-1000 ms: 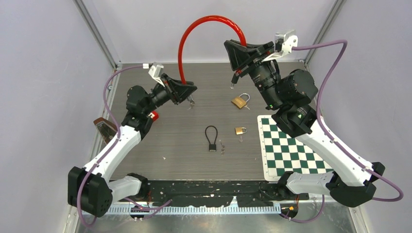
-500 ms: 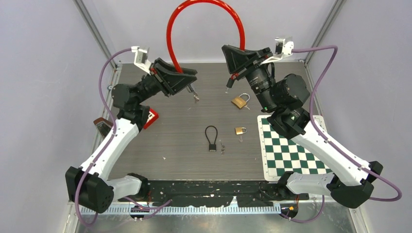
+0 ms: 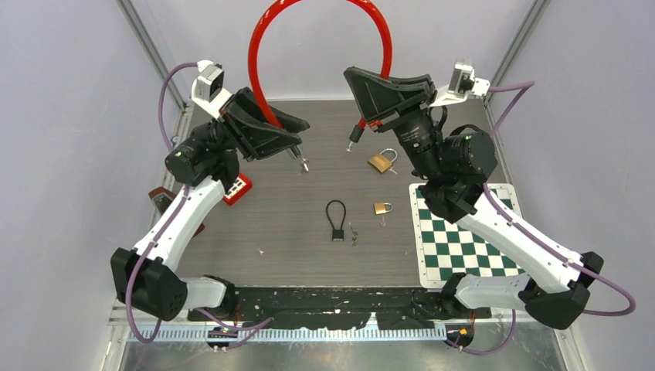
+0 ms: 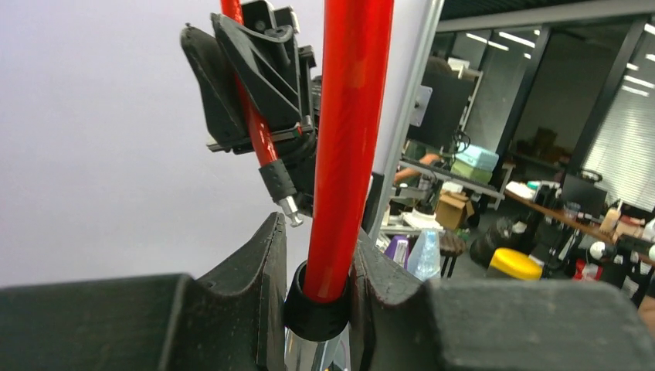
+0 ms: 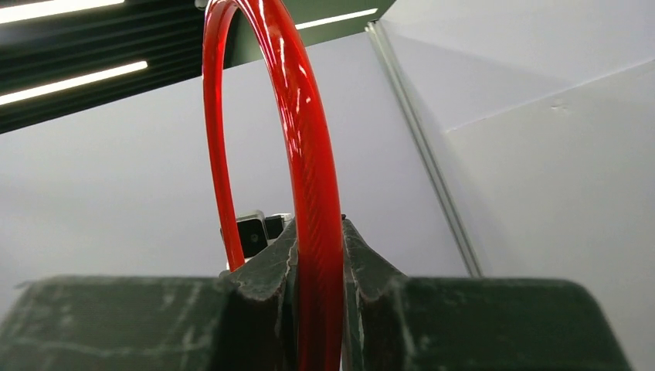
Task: Lock with the key
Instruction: Lock the lock.
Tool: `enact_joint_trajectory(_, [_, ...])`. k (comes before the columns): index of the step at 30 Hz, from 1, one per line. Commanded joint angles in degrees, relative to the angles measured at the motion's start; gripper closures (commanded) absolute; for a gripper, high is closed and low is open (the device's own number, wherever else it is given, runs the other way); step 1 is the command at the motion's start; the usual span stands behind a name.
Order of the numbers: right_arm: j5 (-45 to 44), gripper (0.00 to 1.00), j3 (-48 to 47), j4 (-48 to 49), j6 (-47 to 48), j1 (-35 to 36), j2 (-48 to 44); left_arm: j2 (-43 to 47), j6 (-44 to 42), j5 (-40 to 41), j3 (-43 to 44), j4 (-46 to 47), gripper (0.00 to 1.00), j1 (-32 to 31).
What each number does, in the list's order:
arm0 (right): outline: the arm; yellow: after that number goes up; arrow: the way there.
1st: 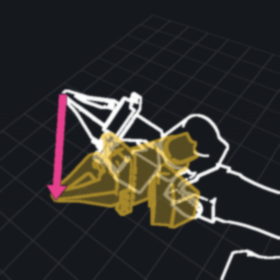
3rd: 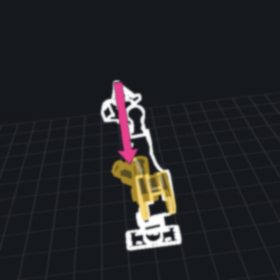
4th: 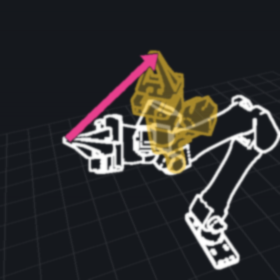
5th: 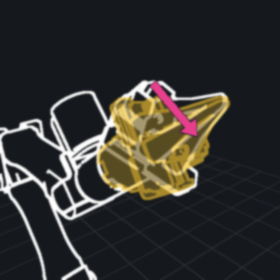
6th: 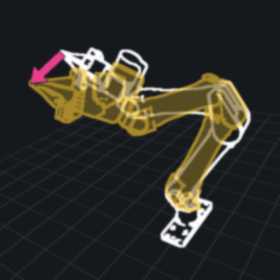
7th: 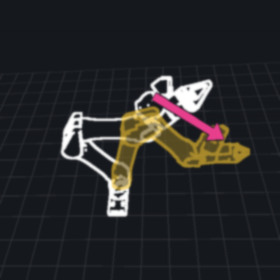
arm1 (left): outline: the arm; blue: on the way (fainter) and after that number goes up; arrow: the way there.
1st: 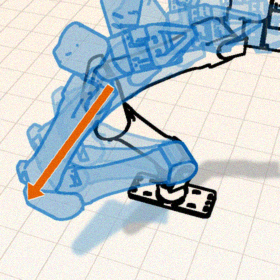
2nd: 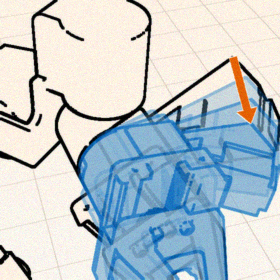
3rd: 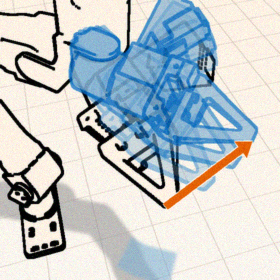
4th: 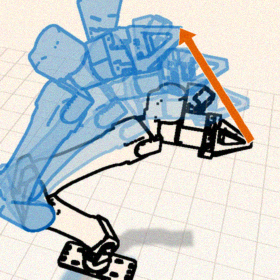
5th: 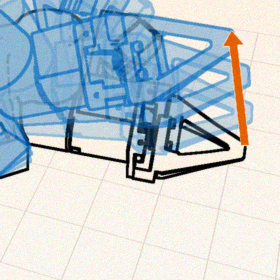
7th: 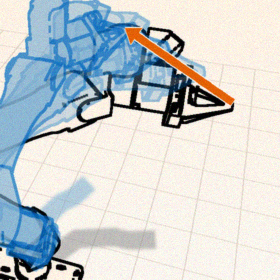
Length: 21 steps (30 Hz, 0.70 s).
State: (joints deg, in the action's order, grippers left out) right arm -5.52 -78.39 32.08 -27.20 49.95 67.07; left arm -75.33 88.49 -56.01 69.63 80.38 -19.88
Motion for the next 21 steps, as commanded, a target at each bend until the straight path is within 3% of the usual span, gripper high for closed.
enact_joint_trajectory(1, [6.43, 0.95, -1.19, 9.24, 0.92, 1.15, 1.28, 2.67, 0.73, -3.07, 1.82, 4.88, 1.00, -0.16])
enact_joint_trajectory(9, [12.82, 0.95, -6.66, 9.60, 9.05, 2.77, 6.64, 2.91, 2.54, -0.69, 1.70, 4.93, 1.00, -0.16])
enact_joint_trajectory(14, [10.09, 0.95, -5.74, 5.44, 10.94, 2.78, 5.66, 4.20, -1.66, -2.10, -0.19, 1.12, 1.00, -0.12])
enact_joint_trajectory(18, [2.79, 0.95, -6.24, -1.21, 15.02, 2.69, 3.01, 7.80, -15.42, -1.41, -5.83, -14.67, 1.00, 0.22])
enact_joint_trajectory(21, [-7.45, 0.95, -9.03, -9.65, 19.27, 2.63, 1.26, 12.50, -31.79, 4.19, -9.70, -34.26, 0.80, 0.76])
